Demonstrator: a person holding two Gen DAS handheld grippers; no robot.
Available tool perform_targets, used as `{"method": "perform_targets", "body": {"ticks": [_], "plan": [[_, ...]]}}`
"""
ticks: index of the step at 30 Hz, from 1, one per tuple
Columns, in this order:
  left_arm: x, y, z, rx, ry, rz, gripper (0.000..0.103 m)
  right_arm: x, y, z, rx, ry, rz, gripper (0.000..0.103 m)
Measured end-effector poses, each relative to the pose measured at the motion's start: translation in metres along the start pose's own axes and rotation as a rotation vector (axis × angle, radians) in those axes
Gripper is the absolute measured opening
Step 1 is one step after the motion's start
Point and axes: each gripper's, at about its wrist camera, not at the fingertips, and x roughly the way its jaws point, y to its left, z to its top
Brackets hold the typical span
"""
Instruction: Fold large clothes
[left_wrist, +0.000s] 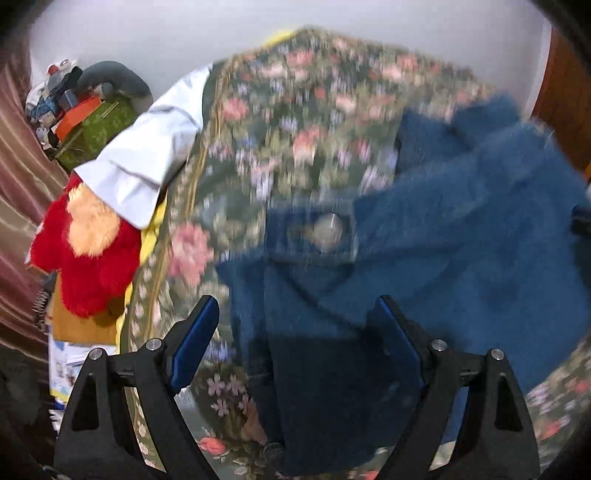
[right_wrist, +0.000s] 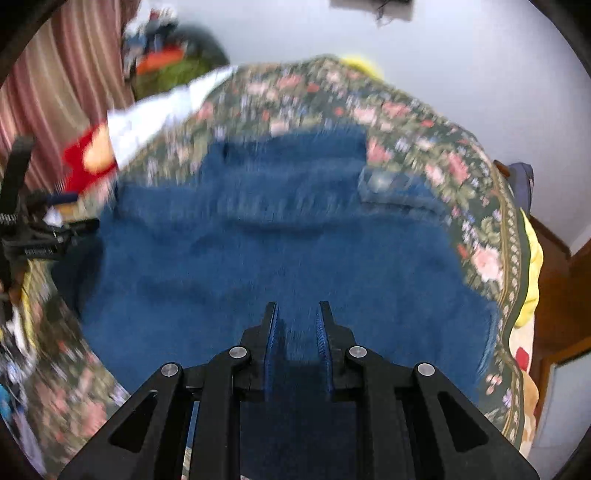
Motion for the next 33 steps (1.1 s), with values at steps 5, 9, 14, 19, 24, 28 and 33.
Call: {"method": "perform_targets", "body": {"ticks": [5,9,14,19,24,28,33], "plan": [[0.036,0.009,0.016,-0.048,0.032,0.128,0.086,0.010,0.008,-0.005,-0.065,-0.011,-0.090,0.016],[0.054,0.031,0.039,-0.129,0.039,0.097,0.093,0.009,0.002,-0.003,-0.056,-0.016,-0.138,0.016],[0.045,0.045,0.046,-0.144,0.016,0.093,0.093,0.002,-0.020,-0.005,0.001,-0.022,-0.025,0.016],[0.007,0.072,0.038,-0.153,-0.050,0.238,0.093,-0.011,-0.029,-0.014,0.008,-0.026,-0.110,0.016],[-0.018,0.084,0.009,-0.185,-0.030,0.008,0.093,-0.029,-0.044,-0.025,0.046,-0.051,-0.108,0.016],[-0.008,0.057,-0.019,-0.153,0.030,-0.072,0.093,-0.017,-0.046,-0.033,0.029,0.000,-0.161,0.016],[0.020,0.032,-0.055,-0.069,0.074,0.071,0.097,-0.020,-0.056,-0.043,0.049,0.002,-0.174,0.016]]}}
